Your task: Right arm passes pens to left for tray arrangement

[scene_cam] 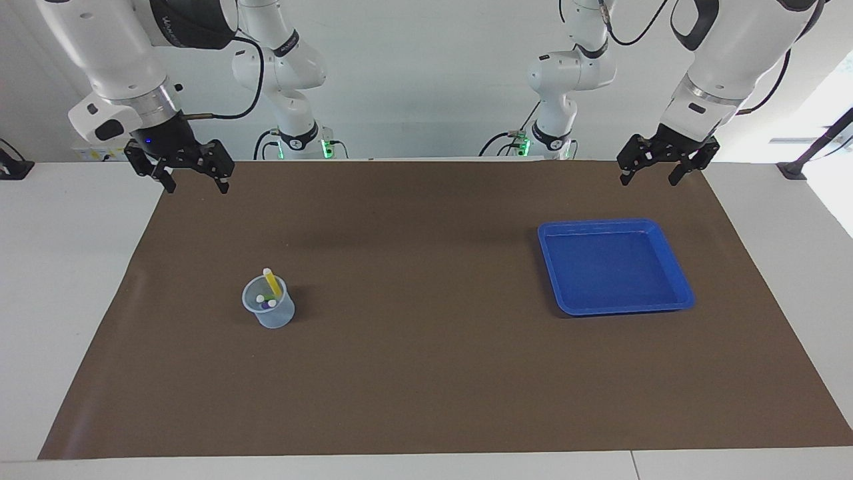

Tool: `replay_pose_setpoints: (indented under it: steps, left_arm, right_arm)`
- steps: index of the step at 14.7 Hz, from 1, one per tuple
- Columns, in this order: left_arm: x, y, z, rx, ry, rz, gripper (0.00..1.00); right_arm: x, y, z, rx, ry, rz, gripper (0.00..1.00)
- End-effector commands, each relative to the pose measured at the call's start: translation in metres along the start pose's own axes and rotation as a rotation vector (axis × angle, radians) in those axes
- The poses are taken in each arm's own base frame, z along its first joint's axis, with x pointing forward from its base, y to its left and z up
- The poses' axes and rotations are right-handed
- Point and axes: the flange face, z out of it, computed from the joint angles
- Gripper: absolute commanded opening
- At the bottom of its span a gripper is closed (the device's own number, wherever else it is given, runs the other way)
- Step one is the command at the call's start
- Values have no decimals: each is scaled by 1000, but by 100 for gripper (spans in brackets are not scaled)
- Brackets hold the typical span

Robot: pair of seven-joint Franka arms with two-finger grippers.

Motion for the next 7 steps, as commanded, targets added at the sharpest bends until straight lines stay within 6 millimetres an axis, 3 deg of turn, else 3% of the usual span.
replay_pose_setpoints:
  steps: [1, 7]
  left_arm:
    - [-4, -3, 0, -10, 8, 3, 100]
    - [-5, -5, 1, -9, 5, 0, 100]
  right_arm:
    - [-8, -1, -2, 20, -9, 11, 100]
    - [-7, -9, 3, 20, -5, -7, 100]
